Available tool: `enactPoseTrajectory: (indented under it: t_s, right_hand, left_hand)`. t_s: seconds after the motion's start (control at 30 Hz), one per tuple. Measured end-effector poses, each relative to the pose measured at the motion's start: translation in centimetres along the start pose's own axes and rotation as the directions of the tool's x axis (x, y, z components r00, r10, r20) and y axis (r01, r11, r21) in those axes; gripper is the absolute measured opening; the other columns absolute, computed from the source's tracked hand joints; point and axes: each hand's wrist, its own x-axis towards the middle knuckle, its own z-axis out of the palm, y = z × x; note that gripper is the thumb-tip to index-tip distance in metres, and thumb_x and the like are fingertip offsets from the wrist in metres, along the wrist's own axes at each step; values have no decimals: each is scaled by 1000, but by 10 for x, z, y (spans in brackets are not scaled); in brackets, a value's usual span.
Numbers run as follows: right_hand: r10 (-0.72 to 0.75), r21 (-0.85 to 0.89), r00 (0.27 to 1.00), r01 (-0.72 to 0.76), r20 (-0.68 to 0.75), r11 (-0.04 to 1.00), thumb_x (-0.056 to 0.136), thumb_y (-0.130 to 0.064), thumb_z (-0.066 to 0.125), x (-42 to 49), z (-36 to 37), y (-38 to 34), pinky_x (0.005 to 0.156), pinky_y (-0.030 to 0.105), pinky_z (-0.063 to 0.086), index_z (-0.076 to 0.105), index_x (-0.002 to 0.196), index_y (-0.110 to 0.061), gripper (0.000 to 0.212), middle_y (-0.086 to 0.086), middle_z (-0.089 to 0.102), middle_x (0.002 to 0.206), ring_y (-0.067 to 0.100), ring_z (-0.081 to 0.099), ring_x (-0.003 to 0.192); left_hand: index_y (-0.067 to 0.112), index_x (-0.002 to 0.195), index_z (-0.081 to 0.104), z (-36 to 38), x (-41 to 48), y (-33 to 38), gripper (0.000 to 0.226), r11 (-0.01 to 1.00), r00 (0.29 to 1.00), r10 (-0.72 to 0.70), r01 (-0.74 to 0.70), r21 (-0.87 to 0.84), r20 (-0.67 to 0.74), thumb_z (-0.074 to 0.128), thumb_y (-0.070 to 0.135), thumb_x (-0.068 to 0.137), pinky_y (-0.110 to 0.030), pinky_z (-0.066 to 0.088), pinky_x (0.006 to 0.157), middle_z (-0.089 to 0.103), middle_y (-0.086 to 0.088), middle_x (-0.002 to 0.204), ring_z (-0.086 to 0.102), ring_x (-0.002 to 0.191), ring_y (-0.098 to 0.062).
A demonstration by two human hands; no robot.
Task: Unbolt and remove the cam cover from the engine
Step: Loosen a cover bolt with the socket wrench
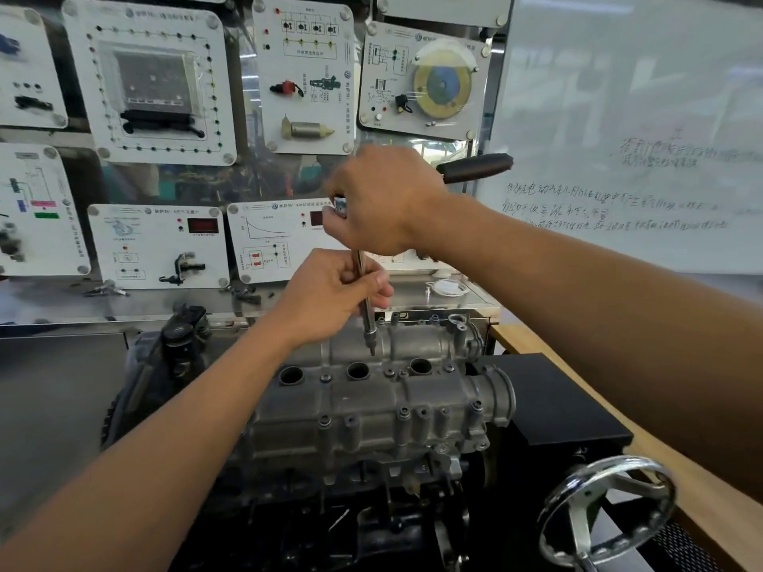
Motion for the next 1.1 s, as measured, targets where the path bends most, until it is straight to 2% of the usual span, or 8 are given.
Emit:
enactPoseTrajectory:
  t_s: [0.07, 0.13, 0.23, 0.43, 0.5, 0.67, 0.97, 1.1]
  right_hand:
    - [114, -77, 992, -110, 46, 991, 86, -44, 48, -7, 0, 2, 58, 32, 33, 64, 111, -24, 36, 4, 57, 88, 30, 57, 77]
    - [199, -112, 976, -189, 87, 976, 86, -41, 52, -15, 2, 4, 58, 33, 31, 62, 103, -18, 30, 1, 45, 78, 29, 49, 71]
    - [247, -94, 960, -236, 129, 967, 86, -38, 52, -26, 7, 7, 63, 35, 32, 52, 88, -21, 16, 0, 39, 77, 27, 47, 73]
    - [304, -50, 937, -300, 172, 953, 86, -38, 56, -35, 10, 5, 65, 35, 38, 41, 80, -21, 23, -2, 32, 70, 26, 45, 72]
    - [313, -39, 935, -311, 165, 949, 87, -38, 57, -35, 10, 5, 66, 35, 38, 44, 82, -22, 21, -2, 33, 71, 26, 45, 74]
    - [345, -81, 911, -336, 224, 938, 88, -30, 58, -35, 5, -1, 64, 35, 39, 61, 108, -17, 24, 1, 46, 87, 24, 48, 76]
    - [378, -62, 912, -372, 163, 926, 88, -26, 55, -30, -7, -1, 64, 36, 34, 57, 99, -18, 14, 0, 38, 81, 25, 43, 79]
    - [373, -55, 902, -370, 215, 927, 88, -27, 55, -32, -1, -2, 65, 36, 37, 59, 106, -17, 21, 2, 46, 85, 24, 46, 77]
  left_hand:
    - [9, 89, 68, 12, 4, -1, 12, 999, 1000, -19, 18, -30, -22, 61, 12, 98, -35, 63, 71, 76, -10, 87, 76, 79, -18]
    - [11, 87, 69, 21, 7, -5, 12, 999, 999, -36, 36, -32, -12, 62, 13, 97, -45, 62, 79, 76, -7, 84, 76, 79, -22]
    - [15, 85, 68, 28, 8, -11, 13, 999, 999, -41, 42, -25, 11, 63, 13, 97, -40, 63, 75, 77, -4, 83, 76, 76, -20]
    - [16, 85, 70, 33, 11, -20, 13, 999, 999, -45, 46, -12, 21, 64, 15, 96, -42, 62, 80, 77, -6, 85, 76, 77, -21]
    - [16, 85, 70, 34, 11, -22, 13, 999, 999, -40, 41, -16, 18, 64, 15, 96, -40, 63, 78, 77, -5, 84, 76, 76, -20]
    - [16, 86, 70, 42, 11, -28, 11, 997, 998, -62, 62, -44, 5, 65, 17, 96, -50, 60, 84, 77, 0, 81, 76, 75, -19]
    - [17, 85, 70, 33, 18, -20, 13, 1000, 1000, 9, -9, 6, 5, 64, 19, 96, -45, 62, 80, 77, 5, 81, 76, 75, -16]
    - [13, 88, 71, 32, 17, -25, 11, 1000, 999, -24, 25, -10, 44, 64, 18, 96, -45, 62, 82, 77, 0, 82, 76, 77, -19]
